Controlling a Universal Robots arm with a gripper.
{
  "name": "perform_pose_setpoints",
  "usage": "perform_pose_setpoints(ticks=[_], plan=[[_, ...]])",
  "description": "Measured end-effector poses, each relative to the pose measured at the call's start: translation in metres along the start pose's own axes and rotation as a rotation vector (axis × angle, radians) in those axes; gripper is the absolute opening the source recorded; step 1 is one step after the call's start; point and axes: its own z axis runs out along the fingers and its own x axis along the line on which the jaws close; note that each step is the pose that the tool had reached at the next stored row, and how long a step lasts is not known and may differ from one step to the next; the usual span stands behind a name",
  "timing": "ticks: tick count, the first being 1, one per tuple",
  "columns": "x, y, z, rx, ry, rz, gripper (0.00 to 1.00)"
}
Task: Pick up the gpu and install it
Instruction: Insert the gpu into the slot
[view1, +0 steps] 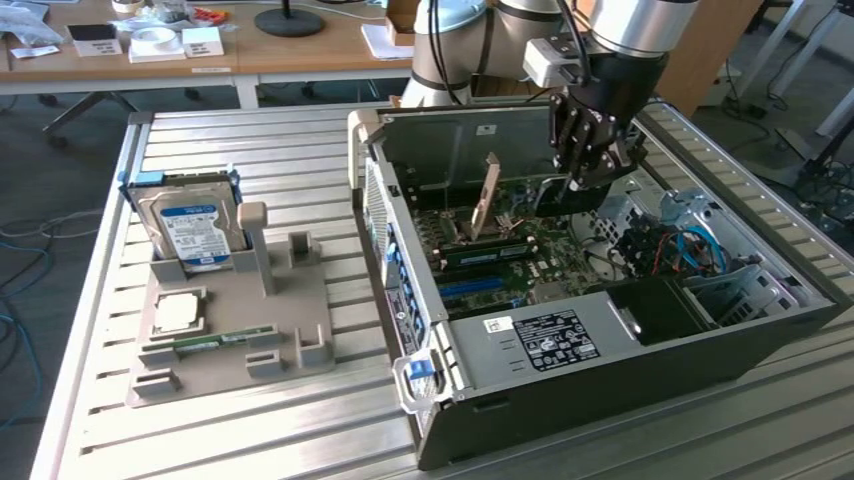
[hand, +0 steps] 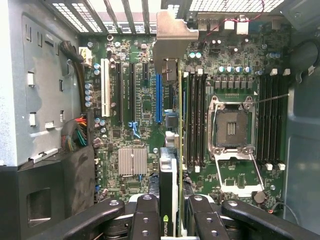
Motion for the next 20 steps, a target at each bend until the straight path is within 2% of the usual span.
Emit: perform_pose_setpoints(ticks=[13,20], plan=[[0.0000,0.0002,0.0008,0.0001,-0.0005,0.000,0.27],[0.0002,0.0052,0.0054,0.0024,-0.0002,0.000,0.27]])
